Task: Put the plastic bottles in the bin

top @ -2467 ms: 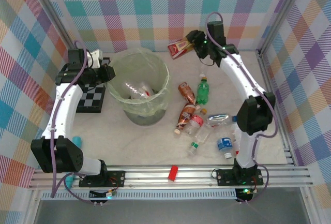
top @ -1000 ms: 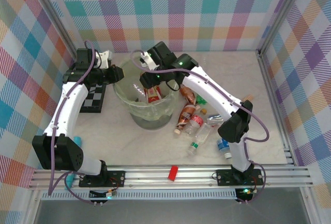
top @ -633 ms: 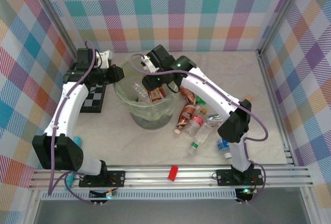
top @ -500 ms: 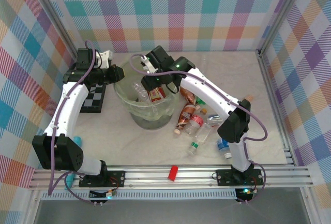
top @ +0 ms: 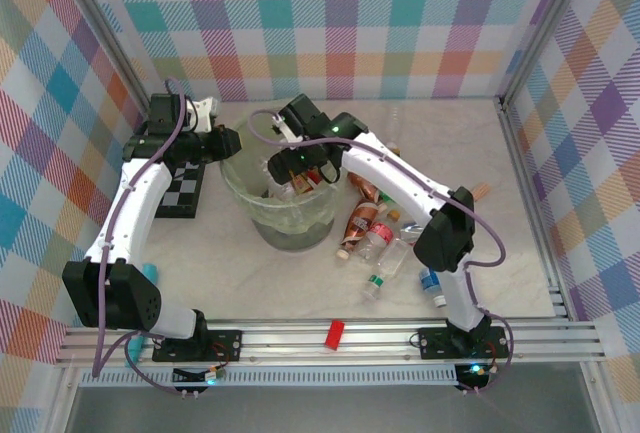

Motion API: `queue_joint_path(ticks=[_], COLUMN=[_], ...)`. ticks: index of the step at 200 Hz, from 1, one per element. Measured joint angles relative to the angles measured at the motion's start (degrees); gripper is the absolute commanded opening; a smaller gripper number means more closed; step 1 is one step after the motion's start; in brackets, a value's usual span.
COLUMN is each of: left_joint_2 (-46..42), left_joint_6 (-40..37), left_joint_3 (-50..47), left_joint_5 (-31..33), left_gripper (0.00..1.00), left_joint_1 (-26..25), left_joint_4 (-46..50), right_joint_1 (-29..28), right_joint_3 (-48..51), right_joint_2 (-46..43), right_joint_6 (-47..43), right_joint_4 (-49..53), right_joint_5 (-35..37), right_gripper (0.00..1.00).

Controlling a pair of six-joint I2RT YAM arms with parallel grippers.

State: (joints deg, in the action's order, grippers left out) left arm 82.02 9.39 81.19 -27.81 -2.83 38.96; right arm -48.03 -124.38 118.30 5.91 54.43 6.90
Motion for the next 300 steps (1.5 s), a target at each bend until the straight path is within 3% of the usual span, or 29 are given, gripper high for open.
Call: queue_joint_path(ticks=[9,88,130,170,208,242,300], left_joint_2=[0.0,0.0,0.0,0.0,0.0,0.0,0.0], left_joint_6=[0.0,-0.2,-0.3,-0.4,-0.5,-0.6,-0.8], left_joint_3=[0.0,0.0,0.0,0.0,0.0,0.0,0.0], left_joint_5=[0.0,0.0,0.1,0.2,0.2,0.2,0.3], left_gripper=[0.17,0.17,0.17,0.17,0.17,0.17,0.17], left_joint_1=[0.0,0.0,0.0,0.0,0.0,0.0,0.0], left_joint_4=[0.0,0.0,0.0,0.0,0.0,0.0,0.0], right_joint_1=[0.0,1.2,9.5,18.3,25.3,29.7,31.6], right_joint_3=[-0.6,0.0,8.0,13.0,12.7,7.8,-3.7], right_joint_2=[-0.9,-14.2,-20.6,-20.9,-15.5,-2.4,16.6], right_joint_6=[0.0,1.7,6.6,10.6,13.1,14.5,18.2], right_joint_4=[0.0,-4.5,-6.2,-5.8,-5.6,-6.4,-4.9], right_joint_5=[-1.0,-3.6,-4.3,-1.0,2.4,3.6,4.0], right_gripper=[1.00,0.99,0.99,0.99,1.00,1.00,1.00])
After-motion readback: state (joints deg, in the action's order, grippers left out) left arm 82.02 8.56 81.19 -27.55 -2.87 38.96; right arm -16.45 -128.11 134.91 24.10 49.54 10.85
